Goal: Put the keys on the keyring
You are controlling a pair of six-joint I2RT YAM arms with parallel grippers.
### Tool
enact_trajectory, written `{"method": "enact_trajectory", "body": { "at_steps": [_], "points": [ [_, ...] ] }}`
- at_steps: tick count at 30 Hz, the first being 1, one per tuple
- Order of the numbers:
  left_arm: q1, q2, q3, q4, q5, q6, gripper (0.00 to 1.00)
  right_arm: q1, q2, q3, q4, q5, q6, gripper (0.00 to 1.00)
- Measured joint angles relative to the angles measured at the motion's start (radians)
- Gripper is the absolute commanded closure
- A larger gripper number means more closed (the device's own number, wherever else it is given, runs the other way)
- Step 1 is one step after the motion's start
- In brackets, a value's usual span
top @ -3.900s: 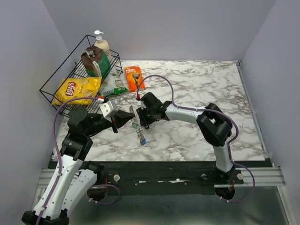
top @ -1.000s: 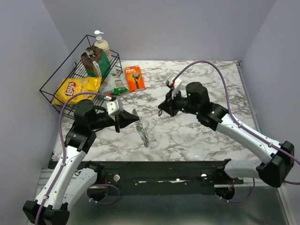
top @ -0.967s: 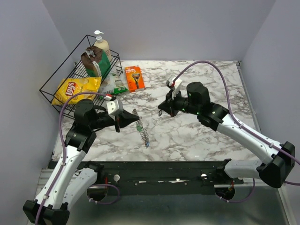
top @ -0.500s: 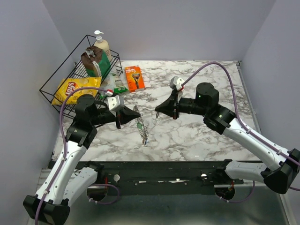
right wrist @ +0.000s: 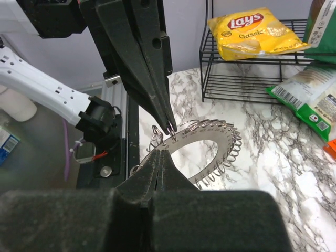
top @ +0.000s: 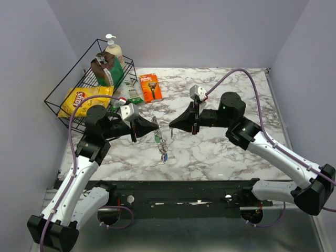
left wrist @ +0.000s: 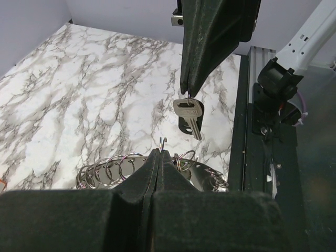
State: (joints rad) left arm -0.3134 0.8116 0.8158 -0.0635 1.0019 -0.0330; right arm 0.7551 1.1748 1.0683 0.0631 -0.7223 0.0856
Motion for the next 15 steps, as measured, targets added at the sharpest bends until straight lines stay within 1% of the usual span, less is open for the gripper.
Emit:
{"method": "enact_trajectory", "body": {
  "at_steps": [6, 15],
  "points": [
    [0.0, 0.016, -0.005, 0.037, 0.0, -0.035, 1.0, 0.0, 0.029, 0.0, 0.022, -0.014, 0.032, 0.99],
    [0.0, 0.017, -0.006, 0.056, 0.0, -0.048, 1.0, 0.014, 0.076, 0.013, 0.049, -0.016, 0.056, 0.99]
  ]
}}
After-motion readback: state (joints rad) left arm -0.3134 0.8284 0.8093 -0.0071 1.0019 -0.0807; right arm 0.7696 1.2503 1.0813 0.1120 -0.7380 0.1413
